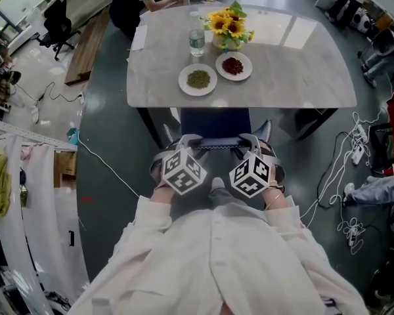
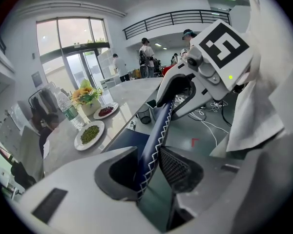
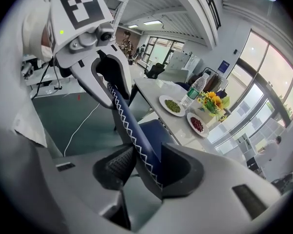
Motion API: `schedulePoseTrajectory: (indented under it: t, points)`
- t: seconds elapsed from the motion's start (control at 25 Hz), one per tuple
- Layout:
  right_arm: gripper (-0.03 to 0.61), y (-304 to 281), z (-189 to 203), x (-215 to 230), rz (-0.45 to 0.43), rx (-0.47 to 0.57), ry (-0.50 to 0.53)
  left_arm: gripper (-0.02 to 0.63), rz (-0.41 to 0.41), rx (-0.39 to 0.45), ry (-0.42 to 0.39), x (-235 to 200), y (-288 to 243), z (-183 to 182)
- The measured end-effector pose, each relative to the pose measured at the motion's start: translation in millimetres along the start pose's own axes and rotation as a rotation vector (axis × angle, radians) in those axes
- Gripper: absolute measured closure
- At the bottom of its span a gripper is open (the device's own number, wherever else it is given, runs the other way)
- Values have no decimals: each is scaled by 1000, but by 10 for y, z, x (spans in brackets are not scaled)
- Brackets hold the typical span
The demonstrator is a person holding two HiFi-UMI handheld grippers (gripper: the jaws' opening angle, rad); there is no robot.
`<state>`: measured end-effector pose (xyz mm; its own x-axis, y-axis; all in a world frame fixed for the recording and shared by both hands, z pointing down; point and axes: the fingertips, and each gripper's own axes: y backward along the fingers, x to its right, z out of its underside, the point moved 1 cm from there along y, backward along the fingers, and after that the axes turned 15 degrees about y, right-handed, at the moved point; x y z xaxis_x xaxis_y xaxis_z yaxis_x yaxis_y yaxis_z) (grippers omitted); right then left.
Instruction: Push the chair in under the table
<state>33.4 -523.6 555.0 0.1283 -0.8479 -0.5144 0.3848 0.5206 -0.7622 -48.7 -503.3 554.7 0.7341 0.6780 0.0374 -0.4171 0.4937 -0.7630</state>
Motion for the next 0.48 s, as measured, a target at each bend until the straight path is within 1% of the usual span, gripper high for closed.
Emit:
schedulePoseTrajectory:
  t: [0.48]
  points:
    - [428,-220,19,379,-2,26,35,472,-22,1,16,-296,-193,-230]
